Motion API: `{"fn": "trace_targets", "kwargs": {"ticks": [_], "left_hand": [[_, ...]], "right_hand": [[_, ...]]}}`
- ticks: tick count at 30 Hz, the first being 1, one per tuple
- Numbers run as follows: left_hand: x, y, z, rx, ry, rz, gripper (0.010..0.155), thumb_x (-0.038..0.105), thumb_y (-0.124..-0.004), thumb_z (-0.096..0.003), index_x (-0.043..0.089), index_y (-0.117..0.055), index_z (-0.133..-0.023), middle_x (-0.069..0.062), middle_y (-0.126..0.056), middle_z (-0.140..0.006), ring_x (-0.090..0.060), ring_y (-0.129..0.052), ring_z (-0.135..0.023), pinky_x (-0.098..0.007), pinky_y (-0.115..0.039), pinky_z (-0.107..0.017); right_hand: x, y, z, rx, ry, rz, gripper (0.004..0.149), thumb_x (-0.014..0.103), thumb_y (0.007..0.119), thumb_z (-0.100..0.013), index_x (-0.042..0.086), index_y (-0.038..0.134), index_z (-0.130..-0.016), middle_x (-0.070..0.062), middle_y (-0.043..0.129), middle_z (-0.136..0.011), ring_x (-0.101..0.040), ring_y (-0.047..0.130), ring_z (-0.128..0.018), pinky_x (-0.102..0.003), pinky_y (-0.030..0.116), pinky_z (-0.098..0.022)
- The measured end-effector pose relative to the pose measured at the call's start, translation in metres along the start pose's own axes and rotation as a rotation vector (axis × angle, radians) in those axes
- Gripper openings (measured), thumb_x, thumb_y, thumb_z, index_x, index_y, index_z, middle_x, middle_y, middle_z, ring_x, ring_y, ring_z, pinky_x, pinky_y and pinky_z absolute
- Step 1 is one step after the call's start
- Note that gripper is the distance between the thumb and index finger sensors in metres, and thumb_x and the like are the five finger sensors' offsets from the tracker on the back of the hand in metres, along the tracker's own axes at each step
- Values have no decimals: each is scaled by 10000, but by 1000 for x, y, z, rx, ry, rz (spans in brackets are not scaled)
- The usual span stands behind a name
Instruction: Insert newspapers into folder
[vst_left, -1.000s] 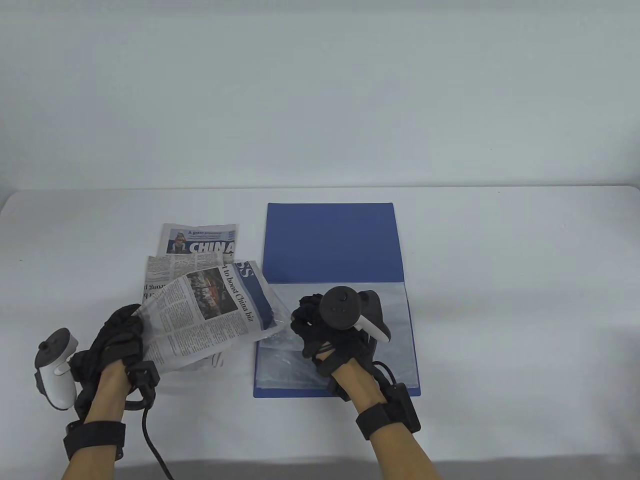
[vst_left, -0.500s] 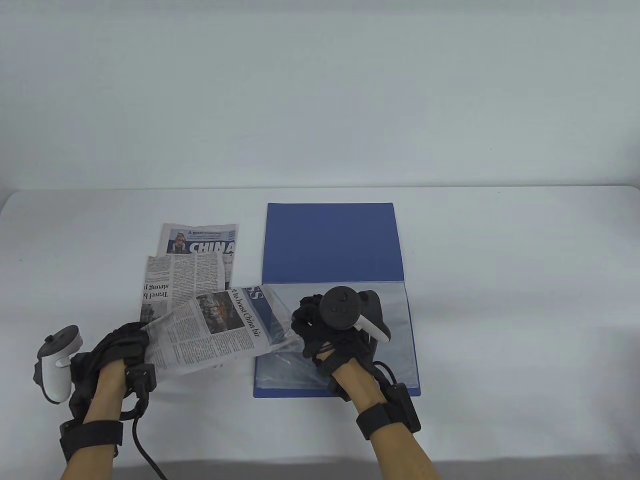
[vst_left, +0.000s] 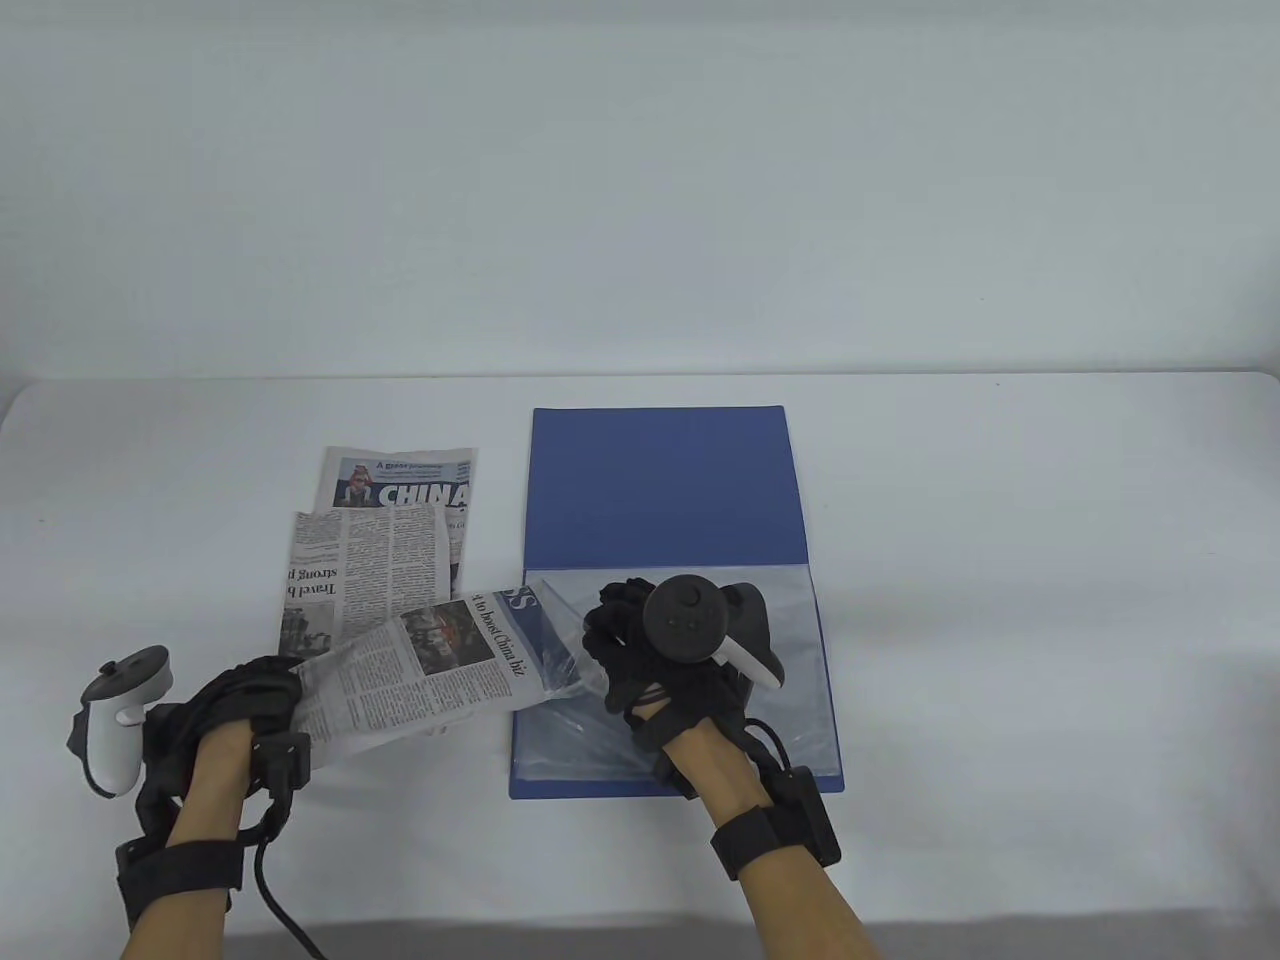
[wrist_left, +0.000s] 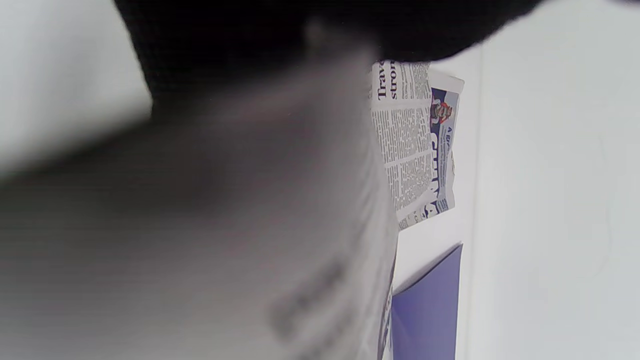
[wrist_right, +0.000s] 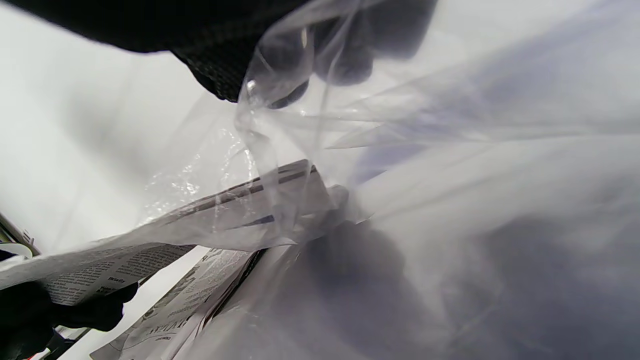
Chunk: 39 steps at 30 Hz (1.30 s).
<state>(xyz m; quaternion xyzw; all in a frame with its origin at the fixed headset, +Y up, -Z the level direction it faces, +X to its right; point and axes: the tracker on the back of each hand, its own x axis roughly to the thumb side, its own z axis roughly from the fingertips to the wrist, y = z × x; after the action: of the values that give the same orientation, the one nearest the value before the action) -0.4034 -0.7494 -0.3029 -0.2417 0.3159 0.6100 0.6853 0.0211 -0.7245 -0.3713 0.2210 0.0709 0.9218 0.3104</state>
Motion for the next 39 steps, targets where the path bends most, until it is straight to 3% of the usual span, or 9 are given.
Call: {"fn": "trace_targets", "kwargs": {"ticks": [7,10,13,20,25,29,31,35,39], "left_hand": [[-5,-13,-13,-1,-66,45,576,382,-621,-659,225,-429,-1179,-68,-883,-966,-82,-1159,-358,-320,-988,-488],[-4,-13,-8,-15,7,24,767,507,-579,-632,136,-206,-1190,-145,-732,-1080,-258,-1111,-590,-472,-863,-618],[-6,-14,-10,-140,108,-39,797,425,-618,-656,112,-83,-1158,-124,-647,-1118,-279,-1059,-684,-496,-812,-665],[-12,-15,-17,-200,100,56,561,247,-670,-648,204,-435,-1155,-46,-833,-972,-107,-1124,-491,-352,-943,-580],[-19,-11,-21,-200,61,204,517,234,-663,-639,279,-527,-1136,-41,-846,-968,-90,-1131,-450,-334,-974,-552],[-13,-16,-23,-121,-55,139,514,271,-672,-654,300,-521,-1144,-22,-842,-982,-89,-1129,-460,-327,-962,-565],[-9,-24,-23,-143,-67,37,597,350,-659,-657,293,-384,-1184,-12,-850,-975,-104,-1115,-484,-342,-929,-590],[-5,-39,-14,-137,-45,10,898,540,-567,-613,154,75,-1107,-155,-525,-1145,-307,-974,-751,-530,-737,-721],[2,-44,-1,-148,-20,-109,938,551,-547,-616,196,219,-1027,-216,-160,-1183,-464,-563,-1066,-661,-588,-751]], "right_hand": [[2,4,-1,24,-8,-3,360,301,794,-588,125,750,-898,-199,576,-1052,-458,522,-977,-754,308,-634],[2,5,-1,33,-8,1,359,304,793,-588,126,752,-897,-199,576,-1052,-458,523,-977,-755,309,-633],[2,5,-1,40,-5,-1,359,303,792,-589,126,751,-898,-200,575,-1053,-459,522,-977,-755,307,-634],[4,5,-1,52,-4,2,358,303,790,-589,127,751,-898,-200,576,-1052,-460,524,-976,-755,309,-633],[3,5,-1,49,-2,-9,359,304,788,-589,129,749,-900,-199,577,-1052,-460,525,-976,-756,309,-633],[3,5,-2,57,2,-10,360,304,787,-589,128,748,-901,-200,576,-1052,-458,526,-976,-755,308,-633],[3,7,-3,67,4,-8,358,303,788,-589,128,749,-900,-202,577,-1052,-461,524,-975,-756,308,-633],[6,8,-3,78,1,20,358,304,788,-589,130,750,-899,-199,578,-1052,-461,525,-975,-756,307,-633],[7,10,-4,91,9,37,359,305,787,-589,131,750,-900,-203,575,-1052,-461,525,-976,-756,307,-633]]}}
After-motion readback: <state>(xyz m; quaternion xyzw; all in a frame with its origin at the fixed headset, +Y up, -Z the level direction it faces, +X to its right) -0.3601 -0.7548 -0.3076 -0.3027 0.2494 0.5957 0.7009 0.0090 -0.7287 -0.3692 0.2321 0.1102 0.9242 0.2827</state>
